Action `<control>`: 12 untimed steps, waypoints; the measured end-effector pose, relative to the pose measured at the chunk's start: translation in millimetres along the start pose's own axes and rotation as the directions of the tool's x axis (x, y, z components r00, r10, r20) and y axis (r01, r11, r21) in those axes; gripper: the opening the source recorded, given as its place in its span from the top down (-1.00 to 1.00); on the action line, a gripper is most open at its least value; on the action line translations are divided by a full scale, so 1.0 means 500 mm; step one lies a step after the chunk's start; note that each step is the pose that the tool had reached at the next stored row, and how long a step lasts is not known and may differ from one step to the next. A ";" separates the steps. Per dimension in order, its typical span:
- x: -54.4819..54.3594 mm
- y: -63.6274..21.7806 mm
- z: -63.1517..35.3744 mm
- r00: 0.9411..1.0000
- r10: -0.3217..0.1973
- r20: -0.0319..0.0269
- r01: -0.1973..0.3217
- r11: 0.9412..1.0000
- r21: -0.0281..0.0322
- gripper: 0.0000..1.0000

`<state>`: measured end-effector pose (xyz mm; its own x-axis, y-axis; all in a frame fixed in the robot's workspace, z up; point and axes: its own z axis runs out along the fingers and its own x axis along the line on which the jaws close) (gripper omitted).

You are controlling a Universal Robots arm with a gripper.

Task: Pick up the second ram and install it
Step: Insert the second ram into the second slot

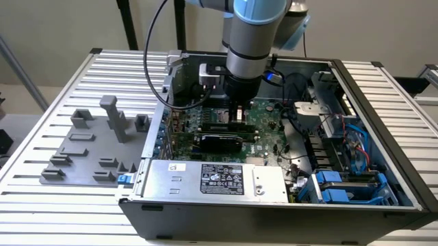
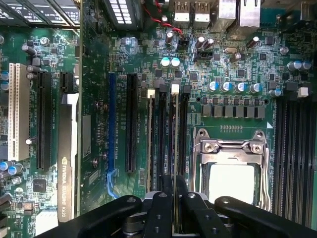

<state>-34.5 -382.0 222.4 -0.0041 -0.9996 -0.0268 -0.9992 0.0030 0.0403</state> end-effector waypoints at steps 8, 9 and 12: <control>0.000 0.000 0.003 1.000 0.000 0.000 0.000 1.000 0.000 1.00; 0.000 0.000 0.003 1.000 0.000 0.000 0.000 1.000 0.000 1.00; 0.000 0.000 0.003 1.000 0.000 0.000 0.000 1.000 0.000 -1.00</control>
<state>-34.5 -381.9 220.9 -0.0041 -0.9996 -0.0269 -0.9992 0.0030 0.0404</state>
